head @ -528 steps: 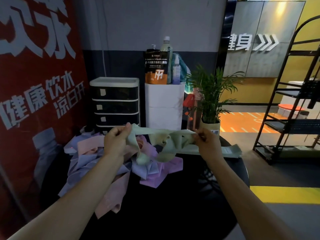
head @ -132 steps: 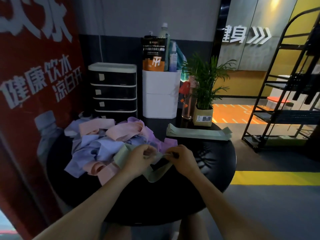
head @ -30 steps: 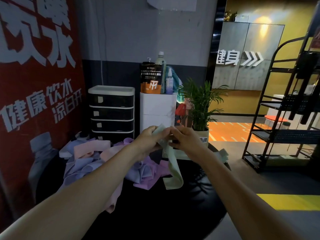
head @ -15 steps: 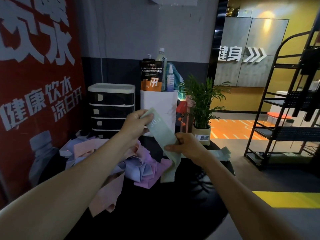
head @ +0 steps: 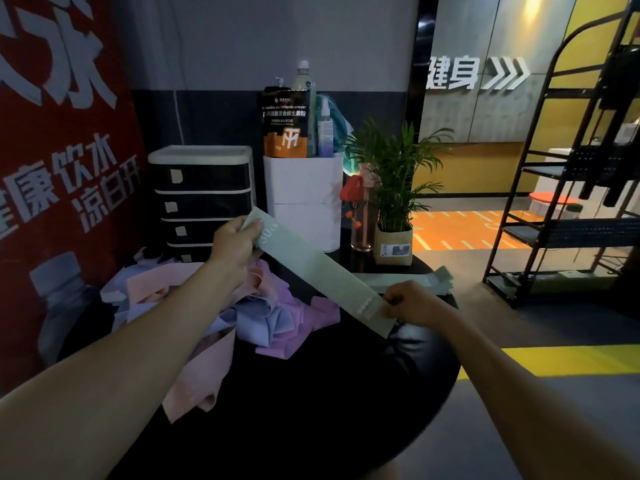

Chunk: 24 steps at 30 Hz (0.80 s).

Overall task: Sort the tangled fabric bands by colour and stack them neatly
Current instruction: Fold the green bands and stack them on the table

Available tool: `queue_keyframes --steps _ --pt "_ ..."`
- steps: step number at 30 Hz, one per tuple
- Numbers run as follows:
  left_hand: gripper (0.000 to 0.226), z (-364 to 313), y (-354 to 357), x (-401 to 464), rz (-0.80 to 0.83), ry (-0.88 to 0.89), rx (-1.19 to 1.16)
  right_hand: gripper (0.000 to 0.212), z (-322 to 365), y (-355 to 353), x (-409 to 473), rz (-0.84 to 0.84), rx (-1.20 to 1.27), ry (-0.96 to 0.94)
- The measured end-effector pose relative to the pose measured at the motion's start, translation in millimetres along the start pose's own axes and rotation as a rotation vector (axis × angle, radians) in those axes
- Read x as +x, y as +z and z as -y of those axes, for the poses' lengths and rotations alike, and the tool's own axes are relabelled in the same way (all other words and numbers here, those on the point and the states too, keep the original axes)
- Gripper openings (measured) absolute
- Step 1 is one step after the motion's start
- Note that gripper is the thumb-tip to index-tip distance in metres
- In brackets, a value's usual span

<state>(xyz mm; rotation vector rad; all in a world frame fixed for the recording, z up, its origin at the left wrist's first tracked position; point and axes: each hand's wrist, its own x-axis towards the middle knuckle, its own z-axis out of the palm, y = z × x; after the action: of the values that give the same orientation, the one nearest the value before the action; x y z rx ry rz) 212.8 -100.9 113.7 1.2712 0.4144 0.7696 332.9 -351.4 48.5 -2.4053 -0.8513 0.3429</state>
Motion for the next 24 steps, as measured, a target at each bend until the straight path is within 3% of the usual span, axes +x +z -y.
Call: queue_keyframes --steps 4,8,10,14,19,24 --pt "0.018 18 13 1 -0.010 -0.036 -0.014 0.028 -23 -6 6 -0.001 0.015 0.055" --pt "0.023 37 23 8 -0.038 -0.098 -0.013 0.017 -48 -6 10 -0.043 0.210 0.150" --pt "0.024 48 29 12 -0.048 -0.130 0.004 0.010 -56 -8 12 -0.009 0.150 0.154" --pt "0.023 66 42 24 -0.097 -0.198 -0.009 0.020 -67 -17 19 -0.005 0.022 0.200" --pt "0.022 86 50 42 -0.110 -0.226 0.067 0.006 -86 -29 33 -0.291 0.377 0.236" --pt "0.025 107 66 58 -0.076 -0.227 0.190 0.015 -104 -48 59 -0.588 0.307 0.210"
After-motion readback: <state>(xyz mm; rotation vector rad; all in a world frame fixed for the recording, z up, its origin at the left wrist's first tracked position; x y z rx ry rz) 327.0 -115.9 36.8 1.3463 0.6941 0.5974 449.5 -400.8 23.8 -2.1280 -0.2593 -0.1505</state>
